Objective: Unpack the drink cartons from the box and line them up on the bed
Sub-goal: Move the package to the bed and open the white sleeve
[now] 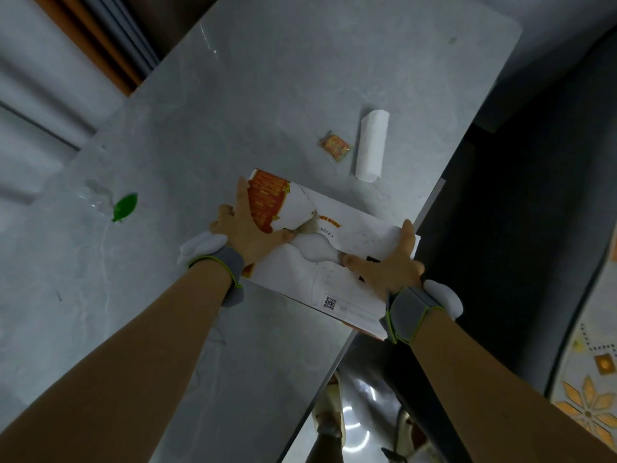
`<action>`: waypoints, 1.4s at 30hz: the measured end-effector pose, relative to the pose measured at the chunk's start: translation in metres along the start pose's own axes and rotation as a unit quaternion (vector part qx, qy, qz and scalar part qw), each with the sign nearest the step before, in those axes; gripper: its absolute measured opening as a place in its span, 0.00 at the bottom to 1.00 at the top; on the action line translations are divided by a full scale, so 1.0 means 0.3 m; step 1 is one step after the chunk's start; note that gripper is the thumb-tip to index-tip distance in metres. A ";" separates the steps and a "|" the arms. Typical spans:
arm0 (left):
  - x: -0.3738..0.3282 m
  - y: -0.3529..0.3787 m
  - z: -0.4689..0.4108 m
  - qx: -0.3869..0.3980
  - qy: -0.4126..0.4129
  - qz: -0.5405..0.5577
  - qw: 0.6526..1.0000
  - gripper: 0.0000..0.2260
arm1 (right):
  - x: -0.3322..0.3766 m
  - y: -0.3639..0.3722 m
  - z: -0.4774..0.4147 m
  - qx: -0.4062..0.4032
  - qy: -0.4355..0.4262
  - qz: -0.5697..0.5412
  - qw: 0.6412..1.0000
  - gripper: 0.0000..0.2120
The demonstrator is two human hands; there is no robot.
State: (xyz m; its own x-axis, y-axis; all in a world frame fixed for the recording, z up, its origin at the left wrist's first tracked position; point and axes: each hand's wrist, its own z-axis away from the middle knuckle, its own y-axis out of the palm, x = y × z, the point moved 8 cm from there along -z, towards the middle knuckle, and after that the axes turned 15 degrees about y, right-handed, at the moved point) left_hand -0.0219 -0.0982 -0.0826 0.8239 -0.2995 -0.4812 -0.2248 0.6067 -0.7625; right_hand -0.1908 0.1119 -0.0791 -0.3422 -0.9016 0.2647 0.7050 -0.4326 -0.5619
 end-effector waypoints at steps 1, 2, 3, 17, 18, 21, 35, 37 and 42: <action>-0.001 -0.002 0.000 -0.002 0.001 -0.008 1.000 0.53 | 0.000 0.003 -0.004 0.003 0.000 0.000 1.000 0.52; -0.003 -0.005 0.002 -0.008 0.004 -0.017 1.000 0.53 | 0.001 0.007 -0.006 0.002 0.001 -0.002 1.000 0.51; -0.006 -0.010 0.004 -0.015 0.007 -0.022 1.000 0.53 | 0.002 0.009 -0.009 -0.003 0.000 -0.005 1.000 0.50; -0.007 -0.026 0.079 -0.068 0.017 -0.051 0.996 0.45 | 0.013 -0.057 0.000 -0.065 -0.069 0.065 0.993 0.45; -0.016 -0.028 0.088 -0.070 0.016 -0.046 0.996 0.45 | 0.019 -0.076 0.006 -0.068 -0.073 0.070 0.993 0.45; -0.089 -0.058 0.119 -0.085 0.025 -0.039 0.995 0.45 | 0.045 -0.166 0.037 -0.079 -0.088 0.065 0.991 0.45; -0.659 -0.223 0.227 -0.125 0.132 0.004 0.983 0.43 | 0.065 -0.746 0.277 -0.147 -0.108 -0.014 0.983 0.44; -0.802 -0.214 0.266 -0.121 0.163 -0.006 0.979 0.43 | 0.011 -0.884 0.314 -0.175 -0.107 -0.048 0.978 0.44; -1.070 -0.155 0.352 -0.117 0.221 -0.017 0.968 0.42 | -0.134 -1.124 0.324 -0.181 -0.081 -0.084 0.977 0.45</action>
State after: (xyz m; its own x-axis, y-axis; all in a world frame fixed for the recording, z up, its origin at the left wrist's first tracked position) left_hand -0.2208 0.0474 0.1531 0.5409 -0.6342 -0.5524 -0.3553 0.4231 -0.8335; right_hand -0.3545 0.2935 0.1761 -0.3103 -0.8200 0.4810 0.3717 -0.5703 -0.7325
